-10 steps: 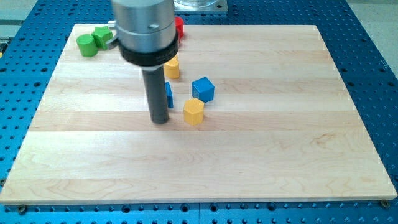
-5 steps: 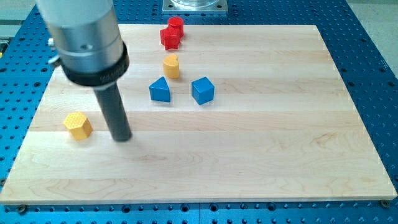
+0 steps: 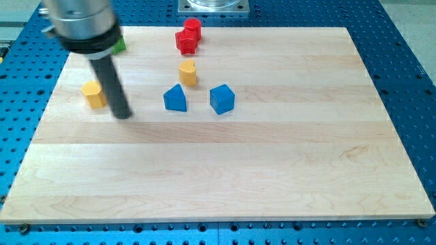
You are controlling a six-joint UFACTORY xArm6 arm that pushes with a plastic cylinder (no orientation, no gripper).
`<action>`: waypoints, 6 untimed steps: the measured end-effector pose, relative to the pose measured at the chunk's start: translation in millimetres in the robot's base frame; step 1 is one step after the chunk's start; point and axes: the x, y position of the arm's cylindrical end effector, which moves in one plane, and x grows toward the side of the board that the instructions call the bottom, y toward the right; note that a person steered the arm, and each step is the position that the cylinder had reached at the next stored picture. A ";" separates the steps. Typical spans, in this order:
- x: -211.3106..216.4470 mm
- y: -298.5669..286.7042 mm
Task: Move the hexagon vertically to the green circle
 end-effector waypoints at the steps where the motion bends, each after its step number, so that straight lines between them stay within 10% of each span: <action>1: -50.0 12.3; 4: -42.7 -80.9; 6: -66.6 -42.3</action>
